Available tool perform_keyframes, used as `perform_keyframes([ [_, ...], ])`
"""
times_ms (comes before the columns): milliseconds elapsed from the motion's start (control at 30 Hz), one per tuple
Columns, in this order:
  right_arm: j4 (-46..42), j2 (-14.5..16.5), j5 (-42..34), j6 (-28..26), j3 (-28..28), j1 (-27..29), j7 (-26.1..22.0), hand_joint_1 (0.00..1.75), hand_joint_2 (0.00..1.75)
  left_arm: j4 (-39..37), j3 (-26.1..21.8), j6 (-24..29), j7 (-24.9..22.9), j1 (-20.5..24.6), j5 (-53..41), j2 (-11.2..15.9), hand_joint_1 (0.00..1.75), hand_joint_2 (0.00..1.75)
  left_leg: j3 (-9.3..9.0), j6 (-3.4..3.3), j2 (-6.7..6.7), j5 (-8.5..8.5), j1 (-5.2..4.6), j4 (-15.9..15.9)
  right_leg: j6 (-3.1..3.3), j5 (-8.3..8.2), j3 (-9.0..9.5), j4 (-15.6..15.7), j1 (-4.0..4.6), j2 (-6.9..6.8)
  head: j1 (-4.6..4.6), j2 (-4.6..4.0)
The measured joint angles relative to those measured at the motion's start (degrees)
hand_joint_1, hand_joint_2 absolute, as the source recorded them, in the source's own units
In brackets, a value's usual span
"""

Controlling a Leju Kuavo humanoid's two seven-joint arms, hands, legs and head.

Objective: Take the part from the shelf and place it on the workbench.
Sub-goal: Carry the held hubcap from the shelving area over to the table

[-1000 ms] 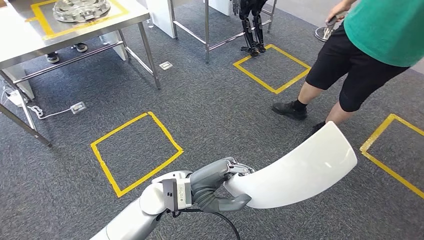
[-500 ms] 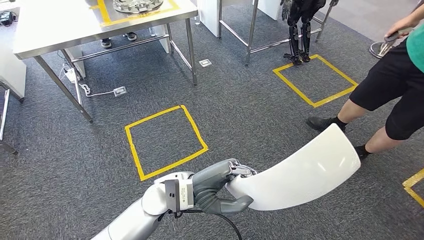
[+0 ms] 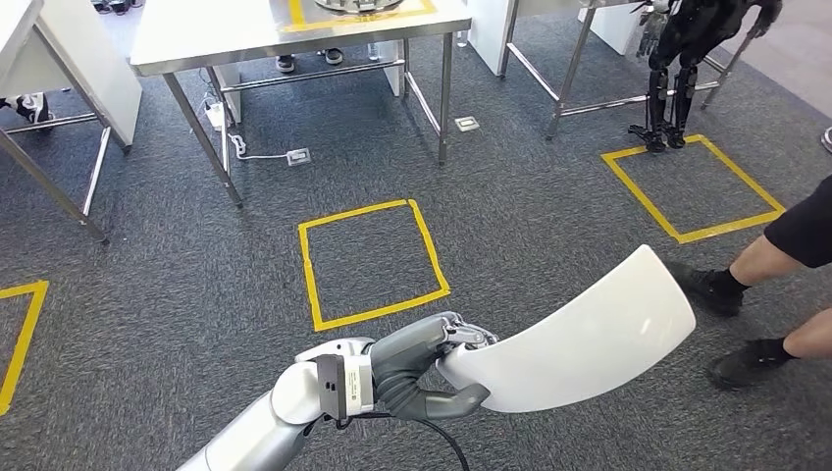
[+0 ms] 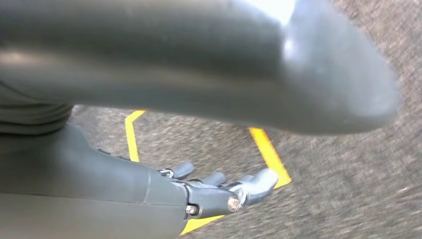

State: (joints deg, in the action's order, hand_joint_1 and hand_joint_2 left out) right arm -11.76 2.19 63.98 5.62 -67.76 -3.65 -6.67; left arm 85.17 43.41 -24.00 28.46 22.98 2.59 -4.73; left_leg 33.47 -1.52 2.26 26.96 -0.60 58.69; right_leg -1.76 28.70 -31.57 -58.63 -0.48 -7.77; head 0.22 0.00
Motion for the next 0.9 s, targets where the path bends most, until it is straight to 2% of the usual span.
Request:
perform_keyframes([
  [33, 0.0, 0.01, 0.04, 0.07, 0.0, -0.15, -0.15, 0.0, 0.0, 0.07, 0.0, -0.01, 0.0, 0.07, -0.07, -0.01, 1.75, 1.75, -0.08, -0.3, -0.71, -0.24, 0.19, -0.19, -0.4, 0.73, -0.24, -0.86, -0.12, 1.6, 0.07, 0.0],
  [100, 0.0, 0.01, 0.11, 0.46, 0.0, -0.16, -0.37, 0.0, 0.0, 0.13, 0.0, -0.02, 0.0, 0.2, -0.15, -0.1, 1.75, 1.75, -0.04, -0.72, -2.05, -0.61, 0.55, -0.41, -0.99, 3.83, -2.45, -5.94, -0.32, 5.8, 0.36, 0.0],
  [133, 0.0, 0.01, 0.15, 0.65, 0.0, -0.01, -0.42, 0.0, 0.0, 0.09, 0.0, -0.02, -0.01, 0.22, -0.2, -0.13, 1.75, 1.75, 0.08, -0.84, -2.8, -0.69, 0.58, -0.39, -1.1, 5.61, -4.18, -9.54, -0.35, 6.89, 0.48, 0.0],
  [167, 0.0, 0.01, 0.19, 0.75, 0.0, 0.18, -0.43, 0.0, 0.0, 0.02, 0.0, -0.02, -0.01, 0.17, -0.22, -0.1, 1.75, 1.75, 0.19, -0.9, -3.62, -0.74, 0.59, -0.36, -1.19, 6.87, -5.82, -12.79, -0.38, 7.26, 0.56, 0.0],
  [200, 0.0, 0.0, 0.22, 0.73, 0.0, 0.34, -0.46, 0.0, 0.0, -0.07, 0.0, -0.02, -0.01, 0.12, -0.26, -0.03, 1.75, 1.75, 0.28, -0.89, -4.5, -0.79, 0.6, -0.3, -1.23, 7.18, -6.88, -14.7, -0.42, 7.35, 0.61, 0.0],
  [233, 0.0, 0.0, 0.22, 0.71, 0.0, 0.39, -0.5, 0.0, 0.0, -0.16, 0.0, -0.02, -0.01, 0.09, -0.29, 0.04, 1.75, 1.75, 0.35, -0.81, -5.41, -0.84, 0.64, -0.2, -1.24, 6.33, -6.98, -14.57, -0.48, 7.39, 0.66, 0.0],
  [267, 0.0, -0.01, 0.22, 0.7, 0.0, 0.37, -0.55, 0.0, 0.0, -0.22, 0.0, -0.03, -0.01, 0.08, -0.33, 0.08, 1.75, 1.75, 0.4, -0.68, -6.33, -0.87, 0.71, -0.06, -1.21, 4.58, -6.1, -12.44, -0.58, 7.62, 0.7, 0.0],
  [300, 0.0, -0.03, 0.22, 0.7, 0.0, 0.32, -0.61, 0.0, 0.0, -0.24, 0.0, -0.03, -0.01, 0.09, -0.37, 0.11, 1.75, 1.75, 0.45, -0.49, -7.19, -0.88, 0.79, 0.11, -1.18, 2.39, -4.44, -8.78, -0.76, 8.52, 0.76, 0.0],
  [333, 0.0, -0.04, 0.22, 0.7, 0.0, 0.27, -0.67, 0.0, 0.0, -0.24, 0.0, -0.03, -0.01, 0.13, -0.42, 0.11, 1.75, 1.75, 0.58, -0.2, -7.98, -0.87, 0.78, 0.32, -1.12, 0.86, -2.73, -5.02, -0.95, 10.07, 0.81, 0.0],
  [367, 0.0, -0.05, 0.22, 0.7, 0.0, 0.26, -0.7, 0.0, 0.0, -0.23, 0.0, -0.03, -0.01, 0.17, -0.5, 0.11, 1.75, 1.75, 0.81, 0.17, -8.77, -0.9, 0.79, 0.47, -1.02, -0.05, -1.45, -2.17, -1.1, 11.43, 0.83, 0.0],
  [400, 0.0, -0.05, 0.22, 0.7, 0.0, 0.29, -0.74, 0.0, 0.0, -0.22, 0.01, -0.02, 0.0, 0.21, -0.58, 0.12, 1.75, 1.75, 1.09, 0.6, -9.5, -1.0, 0.83, 0.54, -0.86, -0.27, -0.8, -0.59, -1.15, 12.43, 0.84, 0.0],
  [433, 0.0, -0.05, 0.23, 0.7, 0.0, 0.3, -0.75, 0.0, 0.0, -0.21, 0.01, -0.02, 0.01, 0.23, -0.66, 0.15, 1.75, 1.75, 1.35, 1.06, -10.24, -1.19, 0.9, 0.48, -0.58, -0.03, -0.71, -0.23, -1.05, 12.59, 0.82, 0.0],
  [500, 0.0, -0.02, 0.24, 0.67, 0.0, 0.17, -0.81, 0.0, 0.0, -0.2, 0.02, -0.02, 0.03, 0.2, -0.74, 0.33, 1.75, 1.75, 1.78, 1.9, -11.31, -1.52, 1.12, 0.28, 0.24, -0.33, -0.67, 0.01, -1.01, 11.05, 0.79, 0.0],
  [533, 0.0, 0.0, 0.24, 0.65, 0.0, 0.04, -0.89, 0.0, 0.0, -0.21, 0.02, -0.02, 0.08, 0.24, -0.76, 0.47, 1.75, 1.75, 2.17, 2.21, -10.47, -1.11, 1.05, 0.84, 0.73, -0.48, -0.61, 0.19, -1.05, 10.24, 0.62, 0.0],
  [567, 0.0, 0.02, 0.23, 0.63, 0.0, -0.04, -1.02, 0.0, 0.0, -0.22, 0.03, -0.02, 0.14, 0.32, -0.79, 0.58, 1.75, 1.75, 2.96, 2.44, -8.97, -0.12, 0.93, 2.36, 1.19, -0.6, -0.55, 0.37, -1.1, 9.37, 0.34, 0.0],
  [633, 0.0, 0.02, 0.21, 0.6, 0.0, 0.08, -1.34, 0.0, 0.0, -0.31, 0.04, -0.02, 0.3, 0.47, -0.83, 0.73, 1.75, 1.75, 5.95, 2.71, -4.9, 3.49, 0.78, 8.87, 1.78, -0.57, -0.54, 0.47, -0.84, 7.63, -0.22, 0.0],
  [667, 0.0, 0.02, 0.13, 0.58, -0.01, 0.21, -1.53, 0.0, 0.0, -0.4, 0.07, -0.02, 0.34, 0.49, -0.84, 0.78, 1.75, 1.75, 7.66, 2.82, -3.8, 5.12, 0.83, 12.6, 1.89, -0.53, -0.55, 0.46, -0.69, 6.84, -0.32, 0.0],
  [700, 0.0, 0.02, 0.0, 0.56, -0.01, 0.3, -1.72, 0.0, 0.0, -0.53, 0.1, -0.03, 0.36, 0.48, -0.86, 0.84, 1.75, 1.75, 8.82, 2.91, -3.15, 6.03, 0.88, 15.29, 1.93, -0.5, -0.57, 0.45, -0.58, 6.13, -0.32, 0.0],
  [733, 0.0, 0.02, -0.13, 0.55, -0.02, 0.31, -1.93, 0.0, 0.0, -0.65, 0.14, -0.04, 0.37, 0.47, -0.87, 0.91, 1.75, 1.75, 8.98, 2.94, -2.82, 5.89, 0.92, 16.05, 1.92, -0.49, -0.58, 0.44, -0.53, 5.56, -0.33, 0.0],
  [767, 0.0, 0.02, -0.25, 0.55, -0.03, 0.23, -2.17, 0.0, 0.0, -0.75, 0.2, -0.06, 0.38, 0.48, -0.89, 0.96, 1.75, 1.75, 7.93, 2.88, -2.62, 4.76, 0.95, 14.49, 1.89, -0.48, -0.56, 0.43, -0.5, 5.17, -0.34, 0.0],
  [833, 0.0, 0.07, -0.32, 0.55, -0.04, -0.05, -2.6, 0.0, 0.0, -0.82, 0.36, -0.1, 0.44, 0.58, -0.91, 1.02, 1.75, 1.75, 3.44, 2.44, -2.12, 1.61, 0.88, 6.79, 1.68, -0.43, -0.43, 0.38, -0.43, 4.61, -0.34, 0.0],
  [900, 0.0, 0.17, -0.39, 0.55, -0.06, -0.25, -2.86, 0.0, 0.0, -0.81, 0.59, -0.12, 0.52, 0.83, -0.92, 1.02, 1.75, 1.75, 0.23, 1.81, -1.65, 0.1, 0.72, 1.02, 1.23, -0.34, -0.45, 0.21, -0.17, 4.41, -0.31, 0.0],
])
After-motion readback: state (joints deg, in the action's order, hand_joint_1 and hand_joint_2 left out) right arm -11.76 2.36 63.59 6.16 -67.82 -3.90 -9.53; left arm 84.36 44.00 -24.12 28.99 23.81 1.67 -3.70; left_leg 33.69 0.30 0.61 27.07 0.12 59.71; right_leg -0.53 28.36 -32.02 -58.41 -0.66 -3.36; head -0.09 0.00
